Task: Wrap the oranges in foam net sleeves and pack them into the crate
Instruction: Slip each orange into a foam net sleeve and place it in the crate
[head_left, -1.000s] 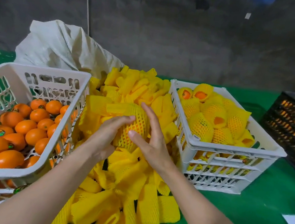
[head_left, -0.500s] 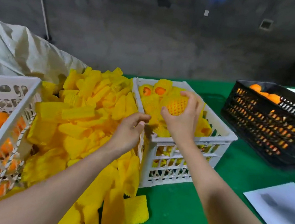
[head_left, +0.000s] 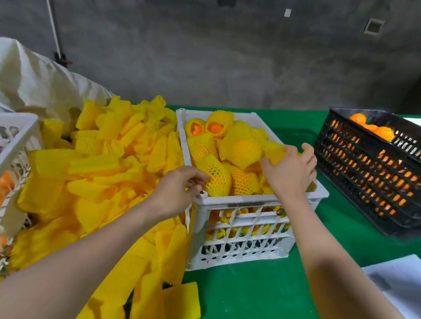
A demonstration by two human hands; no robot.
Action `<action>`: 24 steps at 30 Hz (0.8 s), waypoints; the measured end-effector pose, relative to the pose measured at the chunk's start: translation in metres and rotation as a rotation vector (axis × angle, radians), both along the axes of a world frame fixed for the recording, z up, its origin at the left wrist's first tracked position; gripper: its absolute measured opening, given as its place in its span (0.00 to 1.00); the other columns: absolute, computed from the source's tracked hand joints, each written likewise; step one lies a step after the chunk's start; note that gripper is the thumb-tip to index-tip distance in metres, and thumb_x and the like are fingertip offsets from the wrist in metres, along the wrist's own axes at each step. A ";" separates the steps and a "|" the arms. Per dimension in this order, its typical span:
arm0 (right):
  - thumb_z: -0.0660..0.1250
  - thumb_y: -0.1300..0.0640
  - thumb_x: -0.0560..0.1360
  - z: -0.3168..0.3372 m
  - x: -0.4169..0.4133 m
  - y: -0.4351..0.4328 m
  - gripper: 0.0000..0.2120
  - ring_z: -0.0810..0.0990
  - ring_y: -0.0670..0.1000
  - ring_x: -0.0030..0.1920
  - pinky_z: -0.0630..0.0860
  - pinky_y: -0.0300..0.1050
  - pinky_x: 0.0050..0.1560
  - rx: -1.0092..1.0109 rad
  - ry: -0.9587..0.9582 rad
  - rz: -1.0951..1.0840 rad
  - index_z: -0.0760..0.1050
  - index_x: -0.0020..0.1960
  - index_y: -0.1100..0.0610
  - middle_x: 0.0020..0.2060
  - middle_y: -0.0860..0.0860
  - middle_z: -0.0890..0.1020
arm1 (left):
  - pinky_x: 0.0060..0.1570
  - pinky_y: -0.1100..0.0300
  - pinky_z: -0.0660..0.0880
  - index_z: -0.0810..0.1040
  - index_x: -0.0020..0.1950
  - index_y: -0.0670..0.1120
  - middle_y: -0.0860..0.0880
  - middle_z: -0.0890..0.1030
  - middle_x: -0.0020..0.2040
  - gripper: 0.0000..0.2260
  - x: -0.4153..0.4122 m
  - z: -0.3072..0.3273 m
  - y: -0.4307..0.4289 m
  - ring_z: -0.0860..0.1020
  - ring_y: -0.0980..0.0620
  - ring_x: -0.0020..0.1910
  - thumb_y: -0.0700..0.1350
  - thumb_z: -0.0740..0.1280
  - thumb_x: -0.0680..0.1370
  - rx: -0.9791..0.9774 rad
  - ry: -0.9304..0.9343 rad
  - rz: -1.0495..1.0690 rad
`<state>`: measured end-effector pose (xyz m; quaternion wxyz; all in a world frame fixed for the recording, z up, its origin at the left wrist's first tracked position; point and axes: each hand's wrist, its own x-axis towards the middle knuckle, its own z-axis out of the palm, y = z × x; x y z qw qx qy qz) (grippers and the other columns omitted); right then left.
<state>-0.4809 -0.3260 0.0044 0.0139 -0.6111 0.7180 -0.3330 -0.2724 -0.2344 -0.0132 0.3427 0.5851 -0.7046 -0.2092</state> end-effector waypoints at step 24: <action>0.64 0.65 0.72 -0.023 0.099 0.095 0.11 0.78 0.58 0.53 0.67 0.38 0.55 -0.417 -0.090 0.773 0.77 0.53 0.66 0.51 0.60 0.80 | 0.43 0.58 0.75 0.77 0.53 0.43 0.49 0.81 0.45 0.08 0.089 0.018 0.048 0.80 0.53 0.40 0.35 0.60 0.80 0.034 0.530 0.254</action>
